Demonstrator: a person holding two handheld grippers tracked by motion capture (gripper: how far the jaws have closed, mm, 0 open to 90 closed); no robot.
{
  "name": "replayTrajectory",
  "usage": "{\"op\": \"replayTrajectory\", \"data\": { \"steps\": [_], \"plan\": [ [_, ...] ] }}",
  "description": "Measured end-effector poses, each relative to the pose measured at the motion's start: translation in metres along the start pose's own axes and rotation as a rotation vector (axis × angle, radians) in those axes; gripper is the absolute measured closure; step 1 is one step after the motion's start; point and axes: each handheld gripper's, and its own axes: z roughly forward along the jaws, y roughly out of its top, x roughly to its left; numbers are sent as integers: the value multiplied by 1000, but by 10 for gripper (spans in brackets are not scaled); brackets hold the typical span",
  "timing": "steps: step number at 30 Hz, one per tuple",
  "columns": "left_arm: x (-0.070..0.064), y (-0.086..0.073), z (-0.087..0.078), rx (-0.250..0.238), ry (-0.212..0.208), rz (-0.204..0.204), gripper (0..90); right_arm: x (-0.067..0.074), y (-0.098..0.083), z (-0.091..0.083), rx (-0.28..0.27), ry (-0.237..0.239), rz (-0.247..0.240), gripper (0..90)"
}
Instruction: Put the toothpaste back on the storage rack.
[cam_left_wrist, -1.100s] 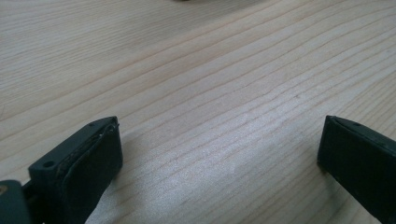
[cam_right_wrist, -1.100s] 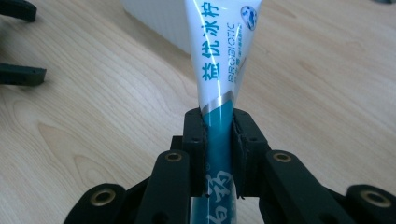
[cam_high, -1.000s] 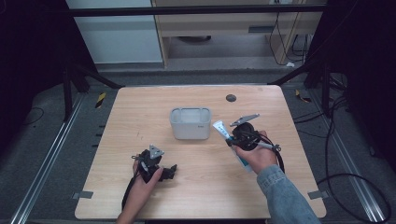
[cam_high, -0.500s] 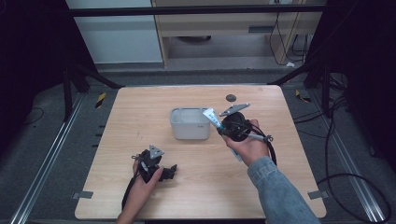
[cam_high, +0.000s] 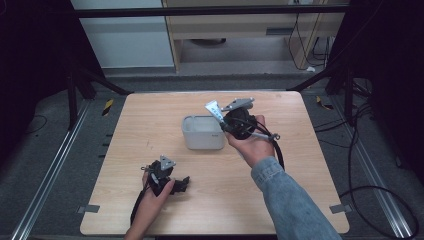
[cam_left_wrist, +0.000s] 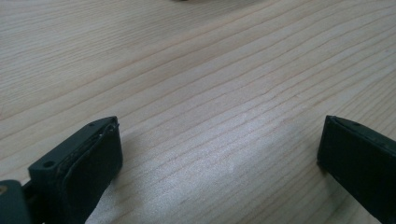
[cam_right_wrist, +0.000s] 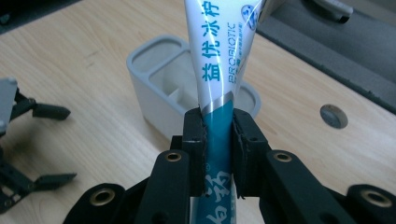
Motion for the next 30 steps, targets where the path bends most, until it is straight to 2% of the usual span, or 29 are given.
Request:
{"op": "replayTrajectory", "data": {
  "steps": [5, 17, 19, 23, 25, 27, 30],
  "plan": [
    [0, 0, 0, 1, 0, 0, 0, 4, 20, 3, -33, -15, -4, 773],
    [0, 0, 0, 1, 0, -1, 0, 1, 58, 10, -92, -28, 4, 773],
    [0, 0, 0, 1, 0, 0, 0, 0, 63, 13, -96, -28, 18, 773],
    [0, 0, 0, 3, 5, -4, 0, 3, 73, 20, -108, -40, 12, 773],
    [0, 0, 0, 4, 6, -5, 0, 3, 75, 22, -118, -43, 16, 773],
    [0, 0, 0, 4, 6, -6, 0, 2, 77, 24, -139, -45, 42, 773],
    [0, 0, 0, 4, 8, -7, 0, 1, 77, 27, -141, -54, 47, 773]
  ]
}}
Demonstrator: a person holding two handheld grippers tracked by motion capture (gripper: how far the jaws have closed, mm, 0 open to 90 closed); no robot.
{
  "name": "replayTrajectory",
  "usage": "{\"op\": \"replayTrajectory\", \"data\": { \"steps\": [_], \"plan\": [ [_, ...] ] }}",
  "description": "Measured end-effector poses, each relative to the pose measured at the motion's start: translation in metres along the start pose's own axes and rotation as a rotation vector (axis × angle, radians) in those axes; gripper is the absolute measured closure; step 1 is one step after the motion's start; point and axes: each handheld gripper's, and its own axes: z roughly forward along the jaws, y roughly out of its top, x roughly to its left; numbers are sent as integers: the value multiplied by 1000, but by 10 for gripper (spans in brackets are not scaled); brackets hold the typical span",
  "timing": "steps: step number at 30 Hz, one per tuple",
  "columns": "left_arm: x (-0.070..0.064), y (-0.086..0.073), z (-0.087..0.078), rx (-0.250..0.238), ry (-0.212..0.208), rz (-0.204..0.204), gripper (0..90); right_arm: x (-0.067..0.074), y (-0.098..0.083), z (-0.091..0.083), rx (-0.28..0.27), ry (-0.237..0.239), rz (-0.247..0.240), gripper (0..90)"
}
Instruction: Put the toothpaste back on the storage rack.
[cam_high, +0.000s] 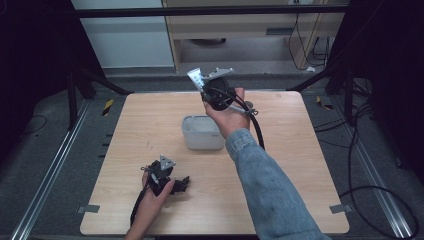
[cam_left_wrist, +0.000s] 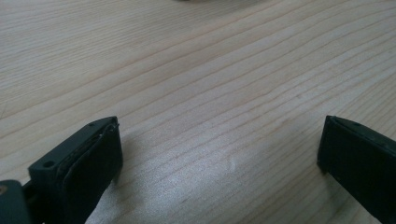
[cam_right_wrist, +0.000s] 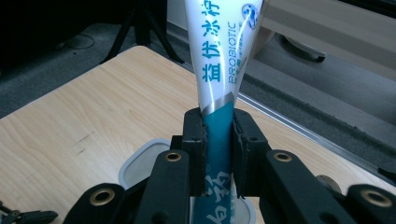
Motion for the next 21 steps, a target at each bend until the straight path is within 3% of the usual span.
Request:
{"op": "replayTrajectory", "data": {
  "steps": [8, 21],
  "plan": [
    [-1, 1, 0, 1, 7, -6, 0, -3, 6, 6, -22, -2, 37, 773],
    [-1, 1, 1, -1, 10, -11, 0, 3, 22, 28, -27, -11, 3, 772]
  ]
}}
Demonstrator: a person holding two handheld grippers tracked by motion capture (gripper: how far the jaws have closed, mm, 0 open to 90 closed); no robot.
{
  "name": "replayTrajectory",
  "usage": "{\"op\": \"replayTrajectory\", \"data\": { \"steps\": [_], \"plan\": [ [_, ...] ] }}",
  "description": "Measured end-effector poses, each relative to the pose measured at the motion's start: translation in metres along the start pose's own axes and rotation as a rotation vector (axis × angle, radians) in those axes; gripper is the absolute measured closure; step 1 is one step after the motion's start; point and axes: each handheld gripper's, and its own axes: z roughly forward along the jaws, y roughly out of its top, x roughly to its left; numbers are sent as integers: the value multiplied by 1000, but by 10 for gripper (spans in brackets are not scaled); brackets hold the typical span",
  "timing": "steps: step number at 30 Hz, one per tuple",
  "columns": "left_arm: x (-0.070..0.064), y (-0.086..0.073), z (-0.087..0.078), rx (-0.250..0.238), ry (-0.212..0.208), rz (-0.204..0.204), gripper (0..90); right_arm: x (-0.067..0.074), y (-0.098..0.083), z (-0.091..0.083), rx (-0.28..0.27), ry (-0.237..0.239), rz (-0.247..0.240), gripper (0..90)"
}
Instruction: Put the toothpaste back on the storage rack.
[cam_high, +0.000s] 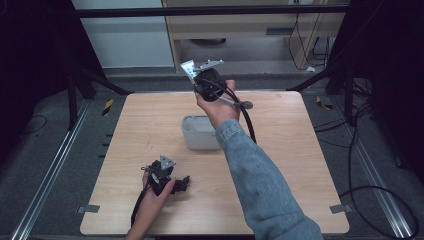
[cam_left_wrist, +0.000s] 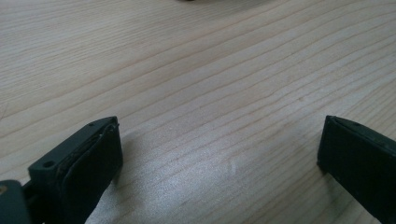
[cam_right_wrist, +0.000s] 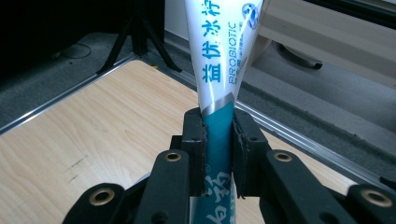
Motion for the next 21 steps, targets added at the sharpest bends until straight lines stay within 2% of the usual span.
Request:
{"op": "replayTrajectory", "data": {
  "steps": [11, 14, 21],
  "plan": [
    [0, 0, 0, 0, -1, 0, 0, -3, 8, 12, -38, -11, 15, 771],
    [0, 0, 0, 0, -1, 0, 0, 2, 8, 20, -29, -21, -16, 771],
    [0, 0, 0, 0, -1, 1, 0, 9, 8, 30, -22, -23, -27, 771]
  ]
}}
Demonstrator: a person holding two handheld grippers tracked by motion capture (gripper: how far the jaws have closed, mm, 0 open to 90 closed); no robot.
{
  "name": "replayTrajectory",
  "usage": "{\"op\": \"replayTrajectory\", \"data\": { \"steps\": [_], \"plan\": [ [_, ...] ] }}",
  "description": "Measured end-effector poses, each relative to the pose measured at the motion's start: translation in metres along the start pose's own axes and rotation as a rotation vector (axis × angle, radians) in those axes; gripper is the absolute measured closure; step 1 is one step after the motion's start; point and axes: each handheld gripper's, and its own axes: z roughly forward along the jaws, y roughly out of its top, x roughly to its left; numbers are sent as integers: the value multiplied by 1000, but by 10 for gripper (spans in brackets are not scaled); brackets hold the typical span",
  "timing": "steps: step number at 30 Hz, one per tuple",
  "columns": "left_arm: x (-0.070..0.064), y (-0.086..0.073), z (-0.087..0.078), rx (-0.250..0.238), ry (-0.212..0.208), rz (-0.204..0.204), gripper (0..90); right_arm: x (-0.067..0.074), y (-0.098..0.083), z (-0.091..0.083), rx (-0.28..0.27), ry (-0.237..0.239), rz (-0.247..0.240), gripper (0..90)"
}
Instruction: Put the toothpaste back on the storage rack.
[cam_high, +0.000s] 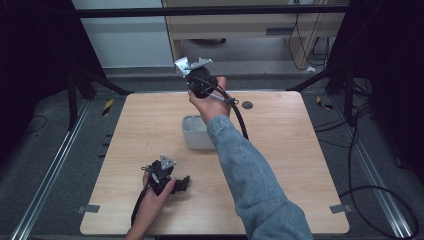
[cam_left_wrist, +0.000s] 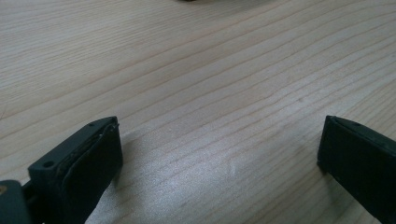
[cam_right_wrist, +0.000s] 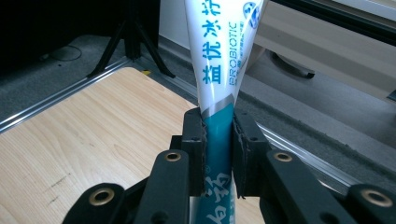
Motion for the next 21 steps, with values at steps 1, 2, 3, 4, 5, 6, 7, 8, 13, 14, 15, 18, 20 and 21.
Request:
{"op": "replayTrajectory", "data": {
  "steps": [1, 2, 3, 4, 5, 6, 7, 8, 13, 14, 15, 18, 20, 21],
  "plan": [
    [0, 0, 0, 0, 0, 0, 0, 1, 0, 1, -3, 3, -1, 771],
    [0, 0, 0, 0, 0, 0, 0, 2, 0, 1, -4, 7, 3, 771],
    [0, 0, 0, 0, -1, 1, 0, 2, 0, 3, -8, 13, 4, 771],
    [0, 0, 0, 0, -1, 1, 0, 2, 0, 3, -8, 13, 4, 771],
    [0, 0, 0, 0, -2, 2, 0, 2, 0, 3, -13, 12, 5, 771],
    [0, 0, 0, 0, -2, 2, 0, 2, 0, 3, -13, 12, 5, 771],
    [0, 0, 0, 0, -2, 3, 0, 2, 0, 4, -19, 14, 11, 771],
    [0, 0, 0, 0, -2, 3, 0, 2, 0, 4, -19, 14, 11, 771],
    [0, 0, 1, 0, -3, 3, 0, 3, -1, 7, -29, 21, 23, 771],
    [0, 0, 1, 0, -3, 3, 0, 3, -1, 7, -29, 21, 23, 771],
    [0, 0, 1, 0, -3, 3, 0, 4, -1, 7, -28, 23, 24, 771],
    [0, 1, 1, 0, -4, 4, 0, 5, -2, 8, -31, 24, 27, 771],
    [0, 1, 1, 0, -4, 4, 0, 5, -4, 9, -29, 27, 31, 770],
    [0, 1, 1, 0, -4, 5, 0, 5, -7, 10, -33, 27, 39, 771]
  ]
}}
